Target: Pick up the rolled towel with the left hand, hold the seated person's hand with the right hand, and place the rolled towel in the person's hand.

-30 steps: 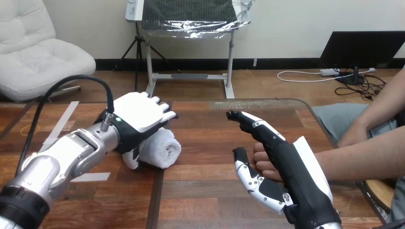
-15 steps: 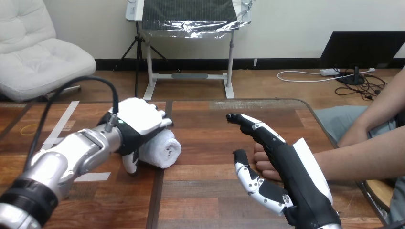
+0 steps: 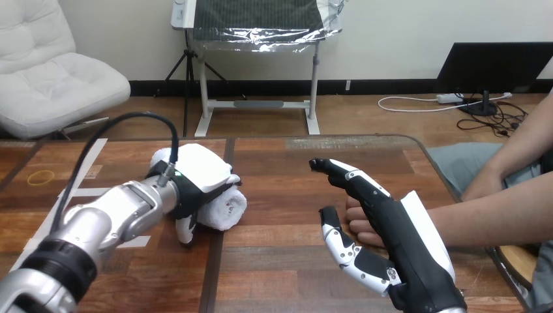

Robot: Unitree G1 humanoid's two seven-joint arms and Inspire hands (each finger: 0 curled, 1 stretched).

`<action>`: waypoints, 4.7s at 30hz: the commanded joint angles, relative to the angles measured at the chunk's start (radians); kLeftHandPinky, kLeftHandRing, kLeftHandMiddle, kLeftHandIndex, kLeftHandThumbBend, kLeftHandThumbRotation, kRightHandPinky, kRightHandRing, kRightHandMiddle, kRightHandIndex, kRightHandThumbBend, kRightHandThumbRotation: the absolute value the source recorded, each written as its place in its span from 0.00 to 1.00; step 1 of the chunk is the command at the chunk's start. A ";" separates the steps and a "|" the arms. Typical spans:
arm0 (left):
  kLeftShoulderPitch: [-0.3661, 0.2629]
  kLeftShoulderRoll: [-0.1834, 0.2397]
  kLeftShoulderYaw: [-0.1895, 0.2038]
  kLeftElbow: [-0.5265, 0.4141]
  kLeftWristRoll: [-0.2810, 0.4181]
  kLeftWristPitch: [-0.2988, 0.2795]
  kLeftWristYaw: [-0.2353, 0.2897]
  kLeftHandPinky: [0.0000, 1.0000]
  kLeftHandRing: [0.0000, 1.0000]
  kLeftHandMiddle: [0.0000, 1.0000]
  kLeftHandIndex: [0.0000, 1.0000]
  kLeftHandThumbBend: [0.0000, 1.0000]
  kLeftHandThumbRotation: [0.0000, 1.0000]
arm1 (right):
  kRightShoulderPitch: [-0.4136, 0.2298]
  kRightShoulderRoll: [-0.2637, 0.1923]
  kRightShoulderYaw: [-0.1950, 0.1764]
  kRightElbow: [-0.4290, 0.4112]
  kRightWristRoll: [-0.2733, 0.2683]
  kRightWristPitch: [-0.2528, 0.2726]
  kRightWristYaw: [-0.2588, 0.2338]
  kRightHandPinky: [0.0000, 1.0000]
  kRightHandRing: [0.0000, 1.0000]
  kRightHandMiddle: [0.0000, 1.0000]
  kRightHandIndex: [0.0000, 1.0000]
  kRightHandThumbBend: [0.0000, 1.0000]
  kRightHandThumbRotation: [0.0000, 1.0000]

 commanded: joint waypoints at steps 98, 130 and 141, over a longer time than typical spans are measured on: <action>-0.115 -0.228 -0.185 0.579 -0.084 0.152 0.716 0.28 0.29 0.34 0.41 0.62 0.00 | 0.032 0.000 -0.068 -0.071 0.021 -0.024 0.014 0.76 0.83 0.84 0.81 0.13 0.00; -0.087 -0.216 -0.138 0.565 -0.166 0.048 0.794 0.27 0.29 0.36 0.42 0.60 0.00 | 0.009 0.005 -0.064 -0.056 0.008 -0.008 0.016 0.65 0.79 0.82 0.79 0.12 0.00; -0.053 -0.214 -0.037 0.538 -0.288 -0.054 0.832 0.35 0.37 0.42 0.48 0.58 0.00 | -0.003 0.006 -0.061 -0.050 0.003 0.000 0.017 0.66 0.80 0.82 0.79 0.12 0.00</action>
